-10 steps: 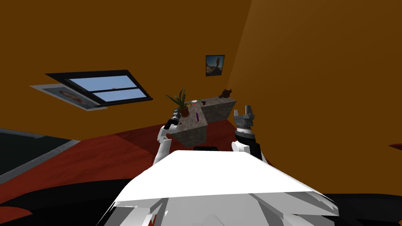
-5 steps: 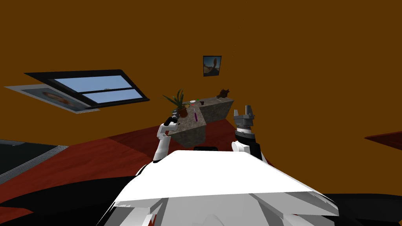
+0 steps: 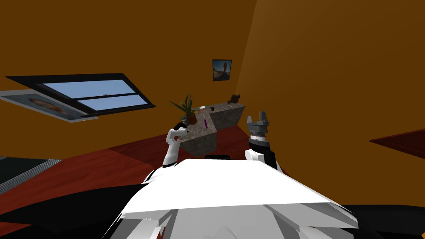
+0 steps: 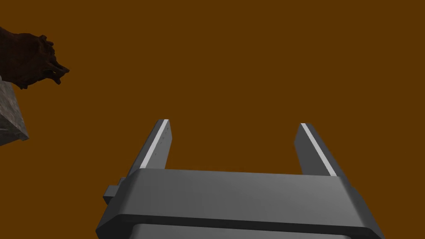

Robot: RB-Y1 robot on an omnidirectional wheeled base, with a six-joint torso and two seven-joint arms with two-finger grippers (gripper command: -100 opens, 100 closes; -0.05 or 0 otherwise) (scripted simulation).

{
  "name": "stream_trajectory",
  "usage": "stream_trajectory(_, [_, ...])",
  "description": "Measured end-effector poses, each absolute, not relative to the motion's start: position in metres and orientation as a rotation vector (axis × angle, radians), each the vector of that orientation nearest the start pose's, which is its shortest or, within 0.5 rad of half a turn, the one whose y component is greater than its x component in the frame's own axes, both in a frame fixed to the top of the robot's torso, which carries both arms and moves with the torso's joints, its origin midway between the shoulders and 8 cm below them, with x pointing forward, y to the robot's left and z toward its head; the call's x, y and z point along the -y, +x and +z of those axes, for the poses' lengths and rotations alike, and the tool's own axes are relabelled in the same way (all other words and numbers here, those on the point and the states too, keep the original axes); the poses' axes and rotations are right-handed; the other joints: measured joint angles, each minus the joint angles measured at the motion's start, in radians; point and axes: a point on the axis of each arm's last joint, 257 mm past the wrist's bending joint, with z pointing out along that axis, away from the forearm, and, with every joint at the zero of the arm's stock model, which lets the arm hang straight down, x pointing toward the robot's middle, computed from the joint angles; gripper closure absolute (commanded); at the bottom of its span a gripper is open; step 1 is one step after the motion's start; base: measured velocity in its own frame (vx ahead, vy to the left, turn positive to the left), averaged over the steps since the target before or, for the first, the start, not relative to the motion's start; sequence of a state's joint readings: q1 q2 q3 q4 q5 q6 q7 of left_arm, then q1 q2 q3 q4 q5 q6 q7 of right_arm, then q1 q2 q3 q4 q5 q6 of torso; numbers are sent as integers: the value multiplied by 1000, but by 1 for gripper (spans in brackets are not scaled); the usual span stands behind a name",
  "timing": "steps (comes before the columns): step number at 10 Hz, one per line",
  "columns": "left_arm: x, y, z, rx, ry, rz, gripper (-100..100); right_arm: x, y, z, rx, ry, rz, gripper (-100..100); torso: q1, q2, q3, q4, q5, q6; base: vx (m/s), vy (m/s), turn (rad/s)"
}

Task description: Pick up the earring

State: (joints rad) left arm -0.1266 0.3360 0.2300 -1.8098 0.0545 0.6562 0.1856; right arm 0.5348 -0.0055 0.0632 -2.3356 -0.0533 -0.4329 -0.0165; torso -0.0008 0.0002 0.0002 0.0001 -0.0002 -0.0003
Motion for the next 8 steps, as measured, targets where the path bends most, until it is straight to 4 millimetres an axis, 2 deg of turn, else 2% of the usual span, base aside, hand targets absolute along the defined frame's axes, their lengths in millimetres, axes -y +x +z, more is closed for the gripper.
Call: stream_trajectory(8, [-464,548,-203,-1196,-1706,-699,-100,267,344,25,-611,738,1394,0,1,0,0,0,0,-1,-2,-12,-53])
